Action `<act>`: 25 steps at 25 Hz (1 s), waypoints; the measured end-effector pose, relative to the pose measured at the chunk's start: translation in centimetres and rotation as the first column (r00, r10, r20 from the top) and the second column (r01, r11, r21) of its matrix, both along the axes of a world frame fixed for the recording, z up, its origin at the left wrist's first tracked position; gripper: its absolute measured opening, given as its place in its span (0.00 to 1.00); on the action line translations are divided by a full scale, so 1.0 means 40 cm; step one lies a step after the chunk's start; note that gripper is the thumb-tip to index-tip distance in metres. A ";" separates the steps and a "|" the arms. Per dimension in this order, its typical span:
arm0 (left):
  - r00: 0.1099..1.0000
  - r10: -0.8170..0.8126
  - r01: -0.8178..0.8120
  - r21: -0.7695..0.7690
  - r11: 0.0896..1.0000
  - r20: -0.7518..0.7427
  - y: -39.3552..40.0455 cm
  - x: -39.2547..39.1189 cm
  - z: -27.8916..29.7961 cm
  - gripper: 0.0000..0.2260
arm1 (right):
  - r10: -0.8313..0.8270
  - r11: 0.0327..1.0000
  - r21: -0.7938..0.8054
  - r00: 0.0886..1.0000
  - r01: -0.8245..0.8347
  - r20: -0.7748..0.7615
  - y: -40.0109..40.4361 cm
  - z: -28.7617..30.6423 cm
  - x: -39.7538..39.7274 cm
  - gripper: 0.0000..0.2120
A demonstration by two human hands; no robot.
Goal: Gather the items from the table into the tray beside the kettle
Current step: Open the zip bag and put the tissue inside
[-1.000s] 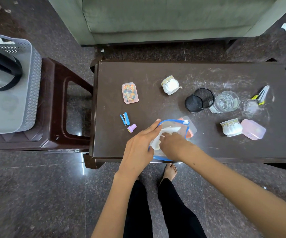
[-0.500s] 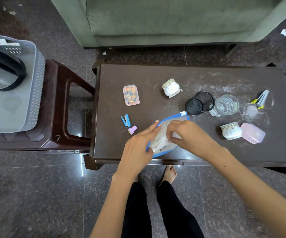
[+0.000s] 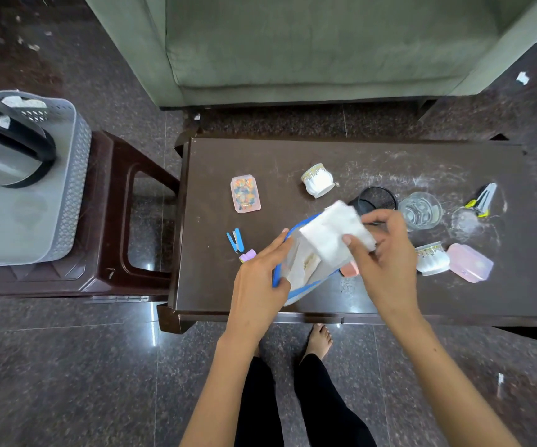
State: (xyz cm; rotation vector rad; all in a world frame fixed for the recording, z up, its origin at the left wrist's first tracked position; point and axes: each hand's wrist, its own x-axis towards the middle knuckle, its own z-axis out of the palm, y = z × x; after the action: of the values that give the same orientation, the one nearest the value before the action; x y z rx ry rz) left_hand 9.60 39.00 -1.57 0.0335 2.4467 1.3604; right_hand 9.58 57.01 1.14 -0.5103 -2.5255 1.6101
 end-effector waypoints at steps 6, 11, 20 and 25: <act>0.988 0.148 -0.147 0.027 0.989 -0.038 0.028 0.001 -0.009 0.31 | -0.140 0.901 0.396 0.983 0.176 -0.118 -0.004 0.029 0.013 0.11; 0.985 0.167 -0.164 0.060 0.985 -0.038 0.072 0.017 0.004 0.29 | -0.024 0.989 0.146 0.928 -0.032 0.371 -0.059 -0.027 -0.073 0.23; 0.941 0.334 -0.331 0.347 0.877 0.053 0.049 0.018 -0.004 0.20 | 0.350 0.875 0.189 0.853 -0.445 0.387 -0.038 -0.042 -0.112 0.06; 0.922 0.386 -0.367 0.249 0.896 -0.029 0.001 -0.022 -0.011 0.13 | 0.546 0.712 0.251 0.742 -0.655 0.388 -0.008 -0.041 -0.078 0.04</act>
State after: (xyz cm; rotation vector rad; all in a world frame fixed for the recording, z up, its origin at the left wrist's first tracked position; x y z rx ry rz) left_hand 8.74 39.05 -2.02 -0.3563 2.4216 1.8466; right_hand 6.45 56.67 -0.49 0.1938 -3.3728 1.1683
